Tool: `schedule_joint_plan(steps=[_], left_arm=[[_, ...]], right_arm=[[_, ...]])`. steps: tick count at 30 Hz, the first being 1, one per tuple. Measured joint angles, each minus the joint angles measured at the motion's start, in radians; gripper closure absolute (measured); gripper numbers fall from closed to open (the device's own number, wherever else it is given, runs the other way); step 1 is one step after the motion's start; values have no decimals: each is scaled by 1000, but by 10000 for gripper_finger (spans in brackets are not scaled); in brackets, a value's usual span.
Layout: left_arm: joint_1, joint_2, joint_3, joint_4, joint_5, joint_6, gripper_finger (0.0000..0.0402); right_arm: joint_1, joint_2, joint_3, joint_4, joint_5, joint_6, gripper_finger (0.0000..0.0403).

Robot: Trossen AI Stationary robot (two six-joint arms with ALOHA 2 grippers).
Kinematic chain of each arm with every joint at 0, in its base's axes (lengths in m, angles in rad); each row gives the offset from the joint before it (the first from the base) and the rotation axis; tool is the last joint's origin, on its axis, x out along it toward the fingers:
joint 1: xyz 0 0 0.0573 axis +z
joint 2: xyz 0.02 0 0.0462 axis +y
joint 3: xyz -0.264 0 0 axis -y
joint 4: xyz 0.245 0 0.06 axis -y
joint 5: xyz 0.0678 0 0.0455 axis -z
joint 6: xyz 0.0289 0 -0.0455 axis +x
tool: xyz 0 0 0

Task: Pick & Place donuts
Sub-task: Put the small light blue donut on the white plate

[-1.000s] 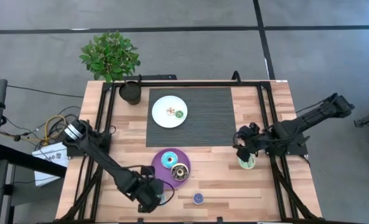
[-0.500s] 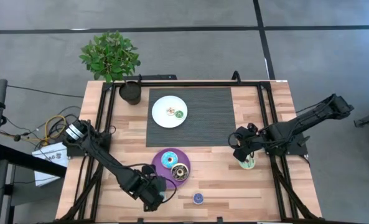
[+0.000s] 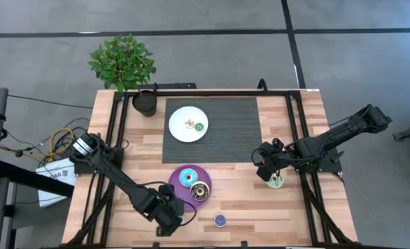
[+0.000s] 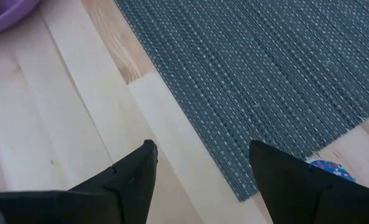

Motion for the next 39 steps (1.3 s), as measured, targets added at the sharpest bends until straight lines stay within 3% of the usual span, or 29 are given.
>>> schedule_joint_plan(steps=[4,7,15,21,39], left_arm=[[0,0,0,1,2,-43,92],[-3,0,0,2,10,-199,76],[-3,-1,0,8,-36,-259,73],[-7,-1,0,20,-56,-398,73],[-72,220,132,21,-75,-177,73]], right_arm=[[0,0,0,0,0,0,159],[0,0,0,0,0,0,159],[0,0,0,0,0,0,159],[0,0,0,0,0,-2,159],[0,0,0,-23,1,-29,159]])
